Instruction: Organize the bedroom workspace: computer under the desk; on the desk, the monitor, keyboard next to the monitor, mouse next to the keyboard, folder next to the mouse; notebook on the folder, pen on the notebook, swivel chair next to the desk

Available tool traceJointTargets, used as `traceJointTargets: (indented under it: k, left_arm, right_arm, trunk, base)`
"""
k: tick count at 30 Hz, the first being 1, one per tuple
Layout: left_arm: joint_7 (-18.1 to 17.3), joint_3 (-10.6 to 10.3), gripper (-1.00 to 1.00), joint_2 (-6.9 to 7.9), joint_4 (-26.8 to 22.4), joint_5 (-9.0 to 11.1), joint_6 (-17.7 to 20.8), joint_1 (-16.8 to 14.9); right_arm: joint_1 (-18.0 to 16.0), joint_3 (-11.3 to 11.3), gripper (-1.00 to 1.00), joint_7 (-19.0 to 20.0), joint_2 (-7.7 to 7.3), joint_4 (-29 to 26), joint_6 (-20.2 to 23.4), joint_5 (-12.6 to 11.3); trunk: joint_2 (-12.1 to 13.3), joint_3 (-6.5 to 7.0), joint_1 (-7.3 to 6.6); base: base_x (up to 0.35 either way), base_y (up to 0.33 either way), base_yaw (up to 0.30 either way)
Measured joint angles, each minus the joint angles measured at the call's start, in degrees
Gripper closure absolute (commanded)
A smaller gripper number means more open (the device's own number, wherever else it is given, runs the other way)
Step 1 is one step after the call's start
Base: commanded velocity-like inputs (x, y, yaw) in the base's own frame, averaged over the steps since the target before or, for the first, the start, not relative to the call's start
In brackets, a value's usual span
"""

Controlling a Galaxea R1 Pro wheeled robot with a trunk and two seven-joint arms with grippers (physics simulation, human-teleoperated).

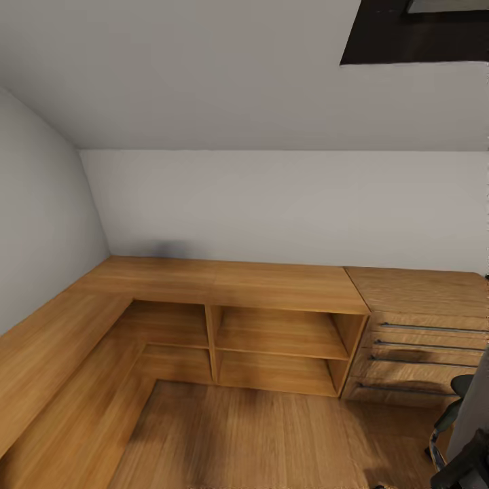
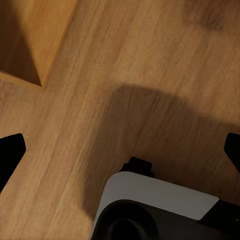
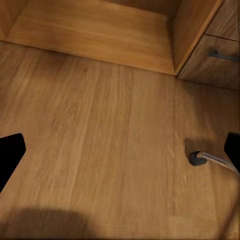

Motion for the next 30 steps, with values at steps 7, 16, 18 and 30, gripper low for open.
traceJointTargets:
  k: [7,16,18,30]
  left_arm:
    - [0.0,0.02,-1.0,0.0,0.0,0.0,0.0,0.0]
    - [0.01,0.02,-1.0,0.0,0.0,0.0,-0.15,0.0]
    - [0.0,0.02,-1.0,0.0,0.0,0.0,-0.16,0.0]
    - [-0.01,0.02,-1.0,0.0,0.01,0.0,-0.18,-0.01]
  right_arm:
    - [-0.02,-0.01,-1.0,-0.07,0.0,-0.07,-0.03,-0.06]
    - [0.02,-0.01,-1.0,-0.15,0.0,-0.15,-0.13,-0.09]
    - [0.01,-0.01,-1.0,-0.17,0.0,-0.16,-0.15,-0.09]
    - [-0.01,-0.01,-1.0,-0.19,0.0,-0.16,-0.29,-0.09]
  trunk:
    - [0.0,-0.54,0.0]
    - [0.0,-1.23,0.0]
    - [0.0,-1.38,0.0]
    - [0.0,-1.96,0.0]
  base:
    - [-0.01,0.007,-0.14]
    - [-0.001,0.0,-0.148]
    - [0.0,0.0,-0.166]
    - [0.0,0.0,-0.214]
